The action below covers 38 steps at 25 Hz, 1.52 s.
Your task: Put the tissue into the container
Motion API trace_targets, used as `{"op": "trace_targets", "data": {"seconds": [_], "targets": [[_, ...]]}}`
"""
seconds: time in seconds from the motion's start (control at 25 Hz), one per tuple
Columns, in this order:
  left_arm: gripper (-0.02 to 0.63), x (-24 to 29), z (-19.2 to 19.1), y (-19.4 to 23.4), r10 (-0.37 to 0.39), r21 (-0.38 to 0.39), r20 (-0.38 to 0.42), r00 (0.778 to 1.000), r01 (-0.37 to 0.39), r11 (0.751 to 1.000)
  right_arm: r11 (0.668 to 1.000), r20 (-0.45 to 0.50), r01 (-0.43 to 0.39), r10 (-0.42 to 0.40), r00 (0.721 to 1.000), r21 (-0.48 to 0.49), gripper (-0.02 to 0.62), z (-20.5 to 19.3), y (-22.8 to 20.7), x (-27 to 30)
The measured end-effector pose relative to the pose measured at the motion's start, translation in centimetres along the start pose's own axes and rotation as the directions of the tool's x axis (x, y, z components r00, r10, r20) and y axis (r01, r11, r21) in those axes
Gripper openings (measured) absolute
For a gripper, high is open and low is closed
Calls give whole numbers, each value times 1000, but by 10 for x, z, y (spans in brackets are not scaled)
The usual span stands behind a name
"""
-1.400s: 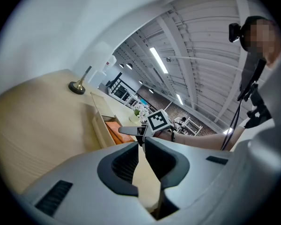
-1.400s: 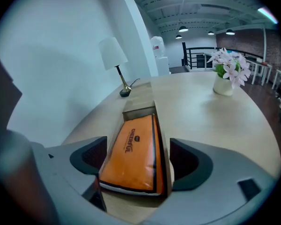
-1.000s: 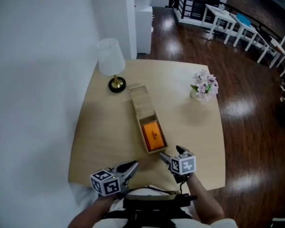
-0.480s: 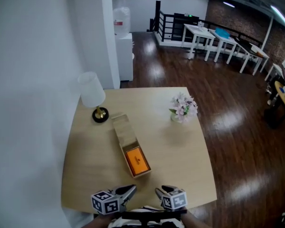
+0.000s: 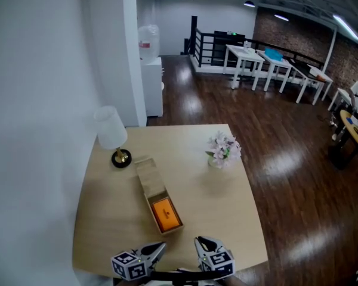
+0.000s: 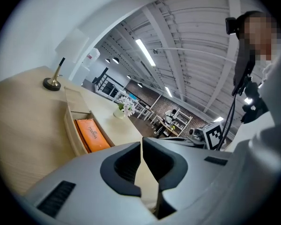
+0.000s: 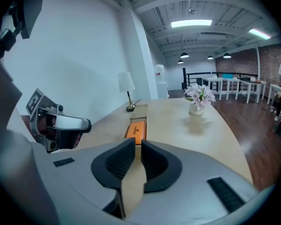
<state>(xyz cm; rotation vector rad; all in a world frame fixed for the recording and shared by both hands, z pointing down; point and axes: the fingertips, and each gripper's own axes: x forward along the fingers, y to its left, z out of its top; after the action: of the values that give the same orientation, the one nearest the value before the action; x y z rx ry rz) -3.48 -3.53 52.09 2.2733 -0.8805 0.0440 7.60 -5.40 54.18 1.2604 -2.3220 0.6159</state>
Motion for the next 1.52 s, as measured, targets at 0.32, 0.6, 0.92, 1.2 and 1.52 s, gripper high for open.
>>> {"op": "trace_targets", "data": {"seconds": [0.32,0.6,0.92,1.2,1.52], "targets": [[0,-7,14,-16,14,100,31,999,-17,995,997,62,78,-76,995,-22,3,19,-8,-24],[0,3,4,-28,-32,136,-33,999,36,990,998,13,53,-53,998,20,3,6,-9,-16],[0,3,3,-27,-32,135,-52,998,39,990,999,-1,30,-30,1000,-23,3,7,1,-13],[0,-5,-2,-26,-31,144,-51,998,38,989,998,-10,11,-12,1000,-54,3,4,15,-14],[0,-3,20,-22,-33,150,-29,999,37,988,996,2,7,-7,1000,-92,3,24,13,-3]]}}
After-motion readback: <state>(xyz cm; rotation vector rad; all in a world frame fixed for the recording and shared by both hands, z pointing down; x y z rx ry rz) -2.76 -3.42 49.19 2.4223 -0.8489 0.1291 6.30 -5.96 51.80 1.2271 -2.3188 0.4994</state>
